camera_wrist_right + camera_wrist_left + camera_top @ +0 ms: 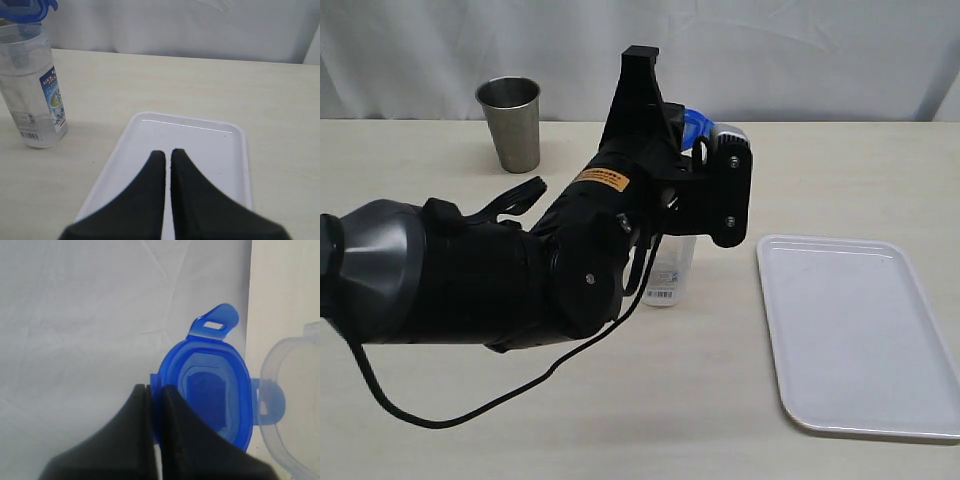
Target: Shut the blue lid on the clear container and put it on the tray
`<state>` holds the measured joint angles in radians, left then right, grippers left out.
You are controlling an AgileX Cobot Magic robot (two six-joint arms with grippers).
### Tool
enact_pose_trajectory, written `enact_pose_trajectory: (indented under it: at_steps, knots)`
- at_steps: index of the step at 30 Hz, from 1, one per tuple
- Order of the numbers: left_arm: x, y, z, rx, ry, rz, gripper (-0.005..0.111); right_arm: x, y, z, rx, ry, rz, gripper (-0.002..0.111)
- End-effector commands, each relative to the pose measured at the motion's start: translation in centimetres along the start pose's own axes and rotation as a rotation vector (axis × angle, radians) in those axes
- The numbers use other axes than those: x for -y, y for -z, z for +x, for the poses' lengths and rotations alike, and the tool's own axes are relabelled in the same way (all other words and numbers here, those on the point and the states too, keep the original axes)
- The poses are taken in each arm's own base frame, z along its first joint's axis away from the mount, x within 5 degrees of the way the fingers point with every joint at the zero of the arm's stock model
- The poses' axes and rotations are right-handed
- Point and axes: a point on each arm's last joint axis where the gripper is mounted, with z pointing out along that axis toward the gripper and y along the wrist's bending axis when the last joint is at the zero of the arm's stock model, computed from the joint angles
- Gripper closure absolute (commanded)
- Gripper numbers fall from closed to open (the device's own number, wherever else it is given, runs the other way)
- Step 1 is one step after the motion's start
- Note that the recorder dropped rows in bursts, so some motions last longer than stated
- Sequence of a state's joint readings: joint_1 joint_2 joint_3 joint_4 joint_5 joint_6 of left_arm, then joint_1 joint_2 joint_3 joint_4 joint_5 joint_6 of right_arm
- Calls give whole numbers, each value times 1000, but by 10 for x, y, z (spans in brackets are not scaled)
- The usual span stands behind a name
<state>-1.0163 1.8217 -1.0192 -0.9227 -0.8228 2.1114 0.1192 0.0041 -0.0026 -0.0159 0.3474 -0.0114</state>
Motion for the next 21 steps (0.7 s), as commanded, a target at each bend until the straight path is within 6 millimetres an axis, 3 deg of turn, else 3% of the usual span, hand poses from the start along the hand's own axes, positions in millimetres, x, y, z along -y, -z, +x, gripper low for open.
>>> enact_pose_trajectory:
  at_steps: [1,21]
  knots:
    - [-3,3,-2,6,-34,-23,107,0,0,1,3,-7,5,104]
    - [-4,3,-5,34,-38,-28,107,0,0,1,3,-7,5,104]
